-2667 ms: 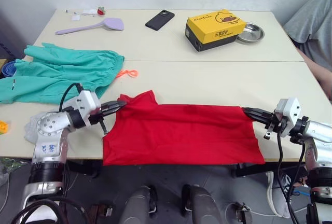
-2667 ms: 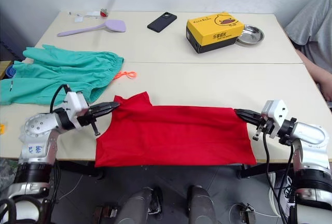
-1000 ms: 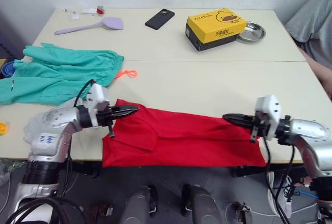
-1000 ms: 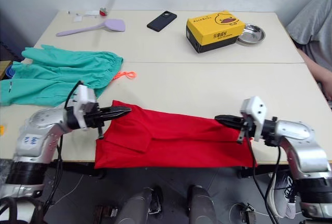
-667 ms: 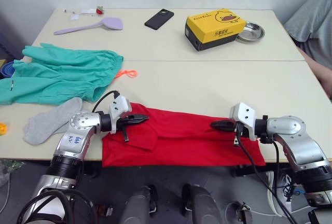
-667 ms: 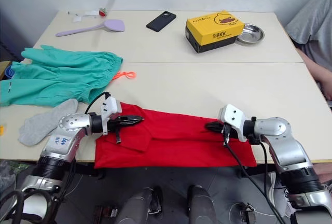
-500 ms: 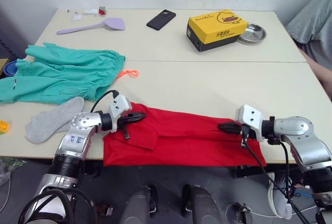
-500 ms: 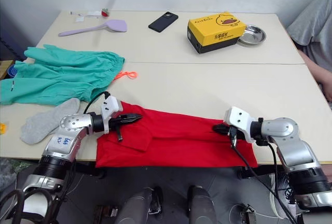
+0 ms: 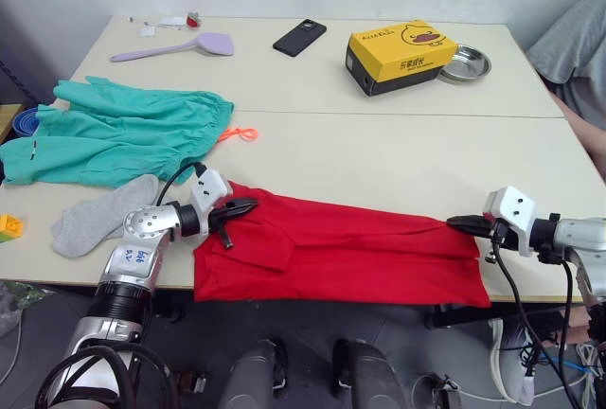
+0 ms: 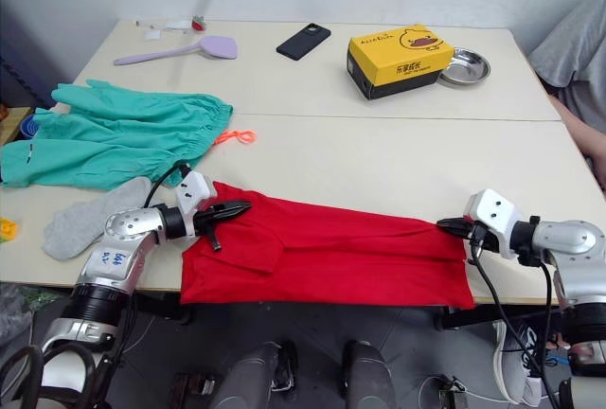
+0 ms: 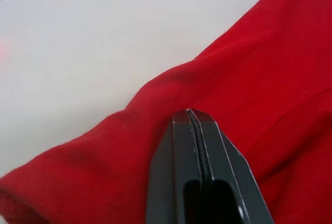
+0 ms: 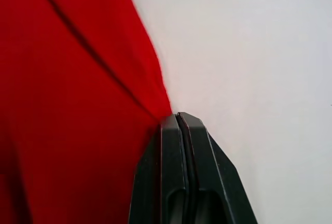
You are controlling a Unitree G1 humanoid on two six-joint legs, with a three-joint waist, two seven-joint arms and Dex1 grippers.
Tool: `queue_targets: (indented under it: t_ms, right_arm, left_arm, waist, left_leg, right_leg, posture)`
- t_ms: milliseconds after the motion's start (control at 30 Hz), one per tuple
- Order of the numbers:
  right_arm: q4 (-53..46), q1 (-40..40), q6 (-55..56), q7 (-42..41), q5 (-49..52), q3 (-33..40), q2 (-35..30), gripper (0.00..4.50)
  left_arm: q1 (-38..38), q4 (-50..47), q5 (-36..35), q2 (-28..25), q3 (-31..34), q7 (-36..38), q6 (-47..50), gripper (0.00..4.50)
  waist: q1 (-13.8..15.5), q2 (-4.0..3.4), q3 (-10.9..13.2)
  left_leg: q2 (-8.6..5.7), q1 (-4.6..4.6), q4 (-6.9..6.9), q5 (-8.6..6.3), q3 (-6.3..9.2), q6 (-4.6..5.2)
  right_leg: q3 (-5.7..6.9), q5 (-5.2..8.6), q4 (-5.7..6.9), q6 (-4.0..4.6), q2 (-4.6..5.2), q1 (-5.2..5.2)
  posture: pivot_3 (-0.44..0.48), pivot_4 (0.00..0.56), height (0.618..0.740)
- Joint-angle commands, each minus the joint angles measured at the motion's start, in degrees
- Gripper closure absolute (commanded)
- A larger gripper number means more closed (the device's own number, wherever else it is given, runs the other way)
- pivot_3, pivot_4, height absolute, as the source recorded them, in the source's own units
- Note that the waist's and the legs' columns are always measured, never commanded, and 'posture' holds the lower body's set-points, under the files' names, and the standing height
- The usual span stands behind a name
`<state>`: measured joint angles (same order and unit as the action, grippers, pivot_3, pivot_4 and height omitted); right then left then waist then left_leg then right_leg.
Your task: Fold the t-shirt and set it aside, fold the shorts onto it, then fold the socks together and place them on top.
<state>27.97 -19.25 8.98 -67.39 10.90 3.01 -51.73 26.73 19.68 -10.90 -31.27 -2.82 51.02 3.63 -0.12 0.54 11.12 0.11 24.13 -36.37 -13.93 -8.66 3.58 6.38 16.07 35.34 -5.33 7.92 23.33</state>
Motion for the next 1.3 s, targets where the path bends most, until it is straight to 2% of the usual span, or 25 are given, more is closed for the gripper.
queue_targets:
  t_ms: [33, 200, 333, 500, 633, 700, 867, 967, 1100, 1300]
  right_arm:
    - [-0.7, 1.6, -1.2, -2.7, 0.6, 1.0, -2.0, 4.49]
    - [-7.9, 6.5, -5.1, -12.4, 7.7, 3.1, -5.1, 4.49]
    - [-12.3, 10.7, -10.7, -16.7, 10.0, 4.3, -8.7, 4.49]
    - [-15.6, 11.6, -14.7, -17.5, 12.9, 6.9, -9.9, 4.49]
    - [-17.5, 8.9, -17.8, -16.6, 15.9, 8.3, -8.4, 4.49]
    - [-17.7, 6.8, -19.2, -14.7, 15.3, 7.0, -7.1, 4.49]
    - [-12.7, 1.0, -15.9, -8.6, 5.0, -0.1, -3.7, 4.49]
    - [-9.7, -1.7, -15.2, -7.7, 2.3, -2.3, -2.5, 4.49]
    - [-10.1, -1.3, -14.7, -12.3, 1.8, -3.8, -4.3, 4.49]
    - [-17.9, 5.7, -20.2, -21.7, 7.7, -1.3, -10.0, 4.49]
  left_arm:
    - [0.1, 0.9, 0.0, 0.4, 0.3, 1.0, -0.8, 4.50]
    - [0.1, 1.3, -0.1, 0.3, 0.4, 1.6, -1.4, 4.50]
    - [0.0, 1.0, -0.1, 0.4, 0.6, 1.8, -1.4, 4.50]
    - [-0.2, 0.5, -0.7, 0.1, 1.0, 2.9, -1.5, 4.50]
    - [-0.3, 0.0, -1.4, 0.1, 1.2, 4.4, -1.8, 4.50]
    - [-0.4, -0.5, -2.0, 0.3, 1.4, 5.2, -1.8, 4.50]
    - [-0.3, -2.3, -2.7, 0.9, 0.7, 6.9, -1.4, 4.50]
    - [-0.3, -2.7, -1.9, 1.0, 0.2, 6.9, -1.2, 4.50]
    - [-0.6, -3.2, -1.0, 0.6, 0.0, 5.8, -0.5, 4.50]
    - [-1.1, -2.3, 0.8, -0.5, 0.4, 3.2, 0.7, 4.50]
  waist:
    - [0.0, 0.00, 0.0]
    - [0.1, 0.00, 0.0]
    - [0.1, -0.01, 0.0]
    - [0.1, -0.01, 0.0]
    - [0.1, -0.01, 0.0]
    - [0.0, -0.01, 0.0]
    - [0.1, 0.00, 0.0]
    - [0.2, -0.04, 0.0]
    - [0.1, -0.04, 0.0]
    - [0.2, -0.04, 0.0]
  left_leg:
    - [0.00, 0.00, -0.01, 0.00, 0.01, 0.00]
    - [0.00, 0.01, 0.01, -0.01, 0.05, 0.02]
    - [-0.01, 0.03, 0.00, -0.03, 0.05, 0.04]
    - [0.01, 0.02, 0.01, -0.04, 0.06, 0.05]
    - [0.01, 0.03, 0.02, -0.03, 0.06, 0.03]
    - [0.00, 0.04, 0.02, -0.03, 0.06, 0.04]
    - [0.00, 0.08, 0.06, -0.03, 0.06, 0.01]
    - [-0.05, 0.16, 0.06, -0.02, 0.06, -0.01]
    - [-0.09, 0.16, 0.07, -0.02, 0.06, 0.00]
    - [-0.08, 0.15, 0.05, -0.04, 0.08, 0.05]
  right_leg:
    - [0.01, 0.00, 0.00, 0.00, 0.00, 0.00]
    - [0.04, 0.00, -0.02, 0.00, 0.02, -0.01]
    - [0.04, 0.00, -0.02, 0.00, 0.03, 0.00]
    - [0.04, 0.00, -0.02, 0.00, 0.04, 0.01]
    - [0.05, 0.00, -0.03, 0.00, 0.04, 0.03]
    - [0.04, 0.00, -0.04, 0.00, 0.04, 0.03]
    - [0.04, 0.00, -0.07, 0.00, 0.05, 0.10]
    - [0.07, 0.00, -0.08, 0.00, 0.10, 0.16]
    - [0.09, 0.00, -0.08, 0.00, 0.12, 0.14]
    - [0.14, 0.00, -0.06, -0.01, 0.12, 0.09]
  posture:
    - [0.000, 0.150, 0.740]
    - [0.000, 0.150, 0.740]
    - [0.000, 0.150, 0.740]
    - [0.000, 0.150, 0.740]
    - [0.000, 0.150, 0.740]
    - [0.000, 0.150, 0.740]
    - [0.000, 0.150, 0.740]
    - [0.000, 0.150, 0.740]
    - [0.000, 0.150, 0.740]
    - [0.000, 0.150, 0.740]
